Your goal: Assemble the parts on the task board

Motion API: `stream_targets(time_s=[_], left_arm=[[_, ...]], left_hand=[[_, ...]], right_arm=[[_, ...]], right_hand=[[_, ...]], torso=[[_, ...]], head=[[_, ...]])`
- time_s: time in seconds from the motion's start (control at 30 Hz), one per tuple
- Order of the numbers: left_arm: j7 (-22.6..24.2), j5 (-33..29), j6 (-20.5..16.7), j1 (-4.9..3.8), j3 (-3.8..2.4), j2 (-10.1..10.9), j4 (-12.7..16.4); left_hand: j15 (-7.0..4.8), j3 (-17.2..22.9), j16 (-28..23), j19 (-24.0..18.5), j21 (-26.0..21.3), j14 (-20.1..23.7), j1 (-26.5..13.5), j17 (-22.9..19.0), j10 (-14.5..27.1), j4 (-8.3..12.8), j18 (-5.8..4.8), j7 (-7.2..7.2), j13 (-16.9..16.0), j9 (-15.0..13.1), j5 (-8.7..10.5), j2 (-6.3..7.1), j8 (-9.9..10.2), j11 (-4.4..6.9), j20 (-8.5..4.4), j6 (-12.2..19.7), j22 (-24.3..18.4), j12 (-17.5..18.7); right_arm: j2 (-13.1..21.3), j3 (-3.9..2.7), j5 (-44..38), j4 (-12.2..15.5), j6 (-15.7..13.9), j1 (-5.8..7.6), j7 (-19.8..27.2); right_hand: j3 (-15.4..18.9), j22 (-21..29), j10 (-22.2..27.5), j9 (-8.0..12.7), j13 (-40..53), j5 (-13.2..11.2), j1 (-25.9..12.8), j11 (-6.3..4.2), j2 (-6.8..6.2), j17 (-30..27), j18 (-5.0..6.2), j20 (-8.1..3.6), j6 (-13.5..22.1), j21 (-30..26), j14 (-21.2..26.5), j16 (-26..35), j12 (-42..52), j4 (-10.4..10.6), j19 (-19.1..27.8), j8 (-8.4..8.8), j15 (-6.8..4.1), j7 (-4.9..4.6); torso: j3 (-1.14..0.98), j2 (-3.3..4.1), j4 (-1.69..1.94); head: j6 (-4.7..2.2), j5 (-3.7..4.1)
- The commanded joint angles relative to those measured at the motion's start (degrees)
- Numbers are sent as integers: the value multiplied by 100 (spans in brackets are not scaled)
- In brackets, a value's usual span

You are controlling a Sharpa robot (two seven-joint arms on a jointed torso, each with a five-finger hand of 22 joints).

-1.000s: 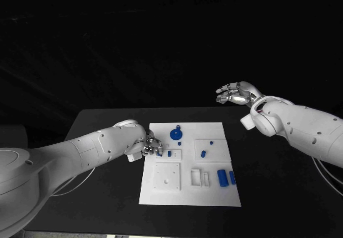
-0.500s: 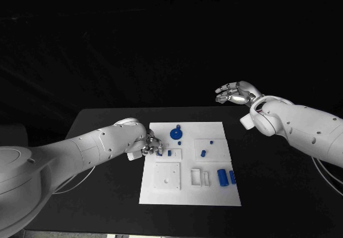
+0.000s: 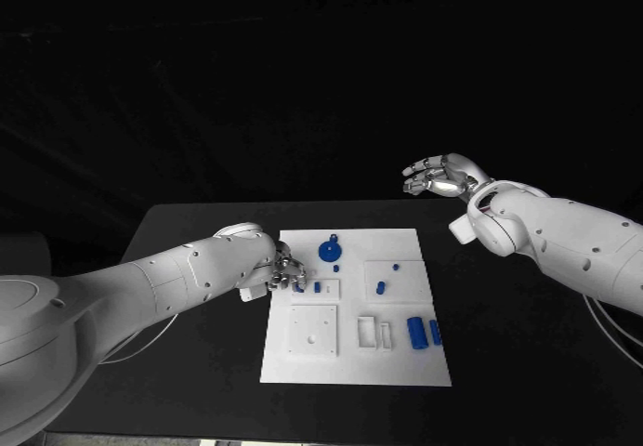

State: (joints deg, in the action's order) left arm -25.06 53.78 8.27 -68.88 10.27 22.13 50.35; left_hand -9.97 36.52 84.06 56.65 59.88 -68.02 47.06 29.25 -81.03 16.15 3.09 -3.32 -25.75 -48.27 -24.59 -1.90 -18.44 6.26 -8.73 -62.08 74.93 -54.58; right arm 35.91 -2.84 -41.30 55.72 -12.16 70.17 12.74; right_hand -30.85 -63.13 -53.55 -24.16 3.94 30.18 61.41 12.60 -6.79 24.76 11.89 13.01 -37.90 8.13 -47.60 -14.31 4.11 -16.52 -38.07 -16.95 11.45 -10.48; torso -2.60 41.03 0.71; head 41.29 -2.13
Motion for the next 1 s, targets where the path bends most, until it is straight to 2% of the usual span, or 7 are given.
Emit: stream_targets(time_s=[0.03,0.37,0.6,0.67,0.73,0.97,1.0], left_arm=[[109,76,-66,42,16,-49,35],[143,70,-3,48,16,-94,27],[165,70,-80,48,16,-91,11],[171,70,-95,48,16,-93,11],[175,70,-111,48,16,-93,14],[156,80,-108,48,16,-83,-9],[152,80,-114,48,16,-81,-13]], left_hand=[[-244,19,22,50,26,-195,-15,5,24,-65,2,378,-6,-4,34,-49,3,51,-695,-778,75,-29],[-251,3,21,59,29,-207,-59,11,28,-120,8,390,-16,-21,241,-35,-13,60,-694,-839,71,-52],[-252,-35,13,61,28,-204,-114,12,31,-194,14,393,-19,-31,330,84,-13,60,-694,-860,69,-62],[-253,-53,7,62,25,-202,-130,12,34,-242,20,394,-18,-35,471,148,-7,60,-697,-860,67,-64],[-254,-79,-1,61,19,-201,-167,12,38,-351,28,402,-14,-42,845,235,3,56,-698,-859,63,-63],[-256,-121,-16,55,15,-193,-226,12,46,-493,39,394,-4,-50,1134,444,25,58,-699,-850,64,-58],[-255,-126,-20,53,13,-192,-228,11,48,-519,44,393,0,-52,1278,478,29,60,-702,-847,64,-55]], right_arm=[[-5,-3,-46,10,91,-5,42],[-9,-3,-46,11,98,-12,44],[6,-3,-42,15,85,-12,44],[6,-3,-38,15,77,-12,44],[4,-3,-36,15,80,-12,45],[10,-3,-32,11,81,-12,44],[10,-3,-31,13,81,-12,44]], right_hand=[[-7,-7,24,8,-6,-4,42,14,-12,-8,24,-1,-27,-20,46,40,-34,10,53,-40,5,-172],[-2,-13,28,12,-6,22,41,15,-15,-13,23,0,-24,-28,50,41,-34,10,55,-39,7,-172],[37,-30,34,18,-5,84,-7,18,-22,-22,18,2,-25,-45,54,42,-32,22,56,-42,17,-174],[51,-35,35,20,-5,96,-20,18,-26,-24,18,2,-23,-49,54,42,-32,24,54,-42,18,-177],[62,-40,35,22,-5,106,-31,18,-26,-26,18,2,-20,-52,53,41,-31,25,54,-40,18,-180],[81,-47,37,27,-5,119,-46,18,-32,-29,18,1,-9,-59,53,40,-31,25,52,-36,18,-184],[83,-48,37,27,-5,120,-47,18,-33,-30,18,1,-9,-60,54,40,-31,25,52,-36,19,-185]], torso=[[-3,1,2],[-1,1,-4],[-3,0,4],[-4,0,4],[-1,0,4],[1,-1,1],[1,0,1]], head=[[1,0],[6,-1],[1,13],[3,15],[6,19],[17,17],[17,18]])
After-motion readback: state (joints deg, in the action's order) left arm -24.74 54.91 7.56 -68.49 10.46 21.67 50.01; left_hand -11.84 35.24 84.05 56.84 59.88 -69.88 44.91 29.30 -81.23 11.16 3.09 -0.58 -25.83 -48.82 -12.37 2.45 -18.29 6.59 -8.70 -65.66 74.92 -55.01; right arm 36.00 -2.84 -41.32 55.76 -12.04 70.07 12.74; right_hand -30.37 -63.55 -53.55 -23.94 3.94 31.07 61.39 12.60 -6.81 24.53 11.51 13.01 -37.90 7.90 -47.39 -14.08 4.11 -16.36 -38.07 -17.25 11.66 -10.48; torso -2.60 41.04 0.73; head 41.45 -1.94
